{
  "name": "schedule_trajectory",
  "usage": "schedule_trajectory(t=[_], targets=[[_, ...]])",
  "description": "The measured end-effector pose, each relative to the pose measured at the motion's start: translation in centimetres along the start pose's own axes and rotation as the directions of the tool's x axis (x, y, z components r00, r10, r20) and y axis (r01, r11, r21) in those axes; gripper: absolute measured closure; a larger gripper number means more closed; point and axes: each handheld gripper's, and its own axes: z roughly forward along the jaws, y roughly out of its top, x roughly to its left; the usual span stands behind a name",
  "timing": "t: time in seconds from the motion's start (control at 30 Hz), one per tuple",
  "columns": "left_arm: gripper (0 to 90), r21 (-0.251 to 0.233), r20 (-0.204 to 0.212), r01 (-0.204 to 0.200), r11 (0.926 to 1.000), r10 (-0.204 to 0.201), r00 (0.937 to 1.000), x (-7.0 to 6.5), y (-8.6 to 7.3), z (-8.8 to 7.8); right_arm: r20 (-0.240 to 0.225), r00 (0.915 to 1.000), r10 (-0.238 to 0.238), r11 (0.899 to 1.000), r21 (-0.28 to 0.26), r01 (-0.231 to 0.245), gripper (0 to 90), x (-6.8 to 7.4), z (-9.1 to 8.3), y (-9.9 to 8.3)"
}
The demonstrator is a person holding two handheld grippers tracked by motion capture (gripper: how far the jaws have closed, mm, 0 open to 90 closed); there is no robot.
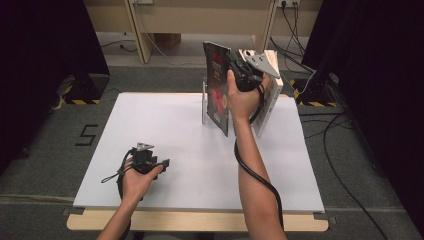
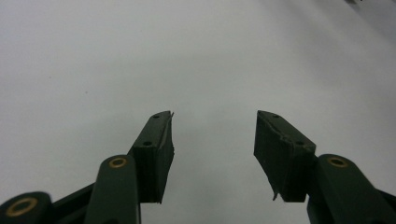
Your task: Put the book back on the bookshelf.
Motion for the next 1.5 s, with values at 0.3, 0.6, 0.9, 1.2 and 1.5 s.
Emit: schedule_trajectory(t=[0.3, 0.6, 0.9, 1.2, 1.5], targets=[[46.2, 0.0, -0.001, 0.0, 1.0, 0.0, 1.0, 0.1, 0.0, 0.0, 0.031, 0.9995, 0.008, 1.0, -0.001, -0.008, 87.7, -0.1, 1.5, -0.6], [46.2, -0.005, -0.003, 0.006, 1.0, -0.006, 1.0, 0.4, 0.0, -0.1, 0.053, 0.9985, -0.012, 1.0, 0.009, 0.011, 87.6, -0.2, 2.8, -1.0], [46.2, 0.007, -0.001, 0.006, 1.0, -0.006, 1.0, 0.4, -0.2, 0.1, 0.066, 0.9974, -0.03, 0.999, 0.016, 0.029, 87.3, -0.2, 2.5, -2.5], [46.1, 0.016, -0.002, 0.003, 0.9999, -0.003, 1.0, 0.1, -0.3, 0.3, 0.034, 0.9971, -0.067, 0.997, 0.029, 0.066, 86.9, 0.3, 0.0, -3.8], [46.1, 0.017, -0.001, -0.001, 0.9998, 0.001, 1.0, -0.1, -0.4, 0.3, 0.004, 0.9956, -0.093, 0.994, 0.056, 0.093, 86.4, 0.6, -3.0, -5.3]])
